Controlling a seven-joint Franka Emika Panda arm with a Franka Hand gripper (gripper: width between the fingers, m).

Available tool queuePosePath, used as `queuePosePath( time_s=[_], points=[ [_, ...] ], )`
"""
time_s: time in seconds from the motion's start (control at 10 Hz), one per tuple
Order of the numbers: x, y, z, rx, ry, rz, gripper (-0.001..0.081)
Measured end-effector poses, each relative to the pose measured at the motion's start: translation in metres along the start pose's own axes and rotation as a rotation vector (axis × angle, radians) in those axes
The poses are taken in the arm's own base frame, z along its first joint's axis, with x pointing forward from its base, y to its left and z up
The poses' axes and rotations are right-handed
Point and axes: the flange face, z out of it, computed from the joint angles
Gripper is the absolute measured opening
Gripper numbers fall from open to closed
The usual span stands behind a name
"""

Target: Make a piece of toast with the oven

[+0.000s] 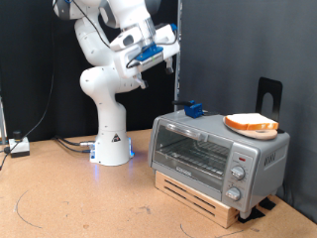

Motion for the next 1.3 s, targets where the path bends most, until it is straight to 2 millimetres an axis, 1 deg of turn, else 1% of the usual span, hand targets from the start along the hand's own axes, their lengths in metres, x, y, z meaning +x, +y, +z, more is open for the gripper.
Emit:
queuePosePath(
  time_s=[0.2,0.4,0.6,0.8,0.9,1.0,1.3],
  points=[
    [0.007,0.004,0.025,-0.054,-0.052,-0.036,0.0807],
    [0.012,0.004,0.04,-0.046,-0.022,-0.01,0.0807],
    [0.012,0.004,0.044,-0.04,-0.009,0.008,0.0807],
    [0.006,0.01,0.047,-0.042,-0.128,-0.027,0.0807],
    [0.006,0.011,0.052,-0.036,-0.131,-0.028,0.0807],
    [0.006,0.011,0.061,-0.04,-0.12,-0.028,0.0807],
    [0.006,0.011,0.097,-0.107,-0.131,-0.031,0.0807]
  ],
)
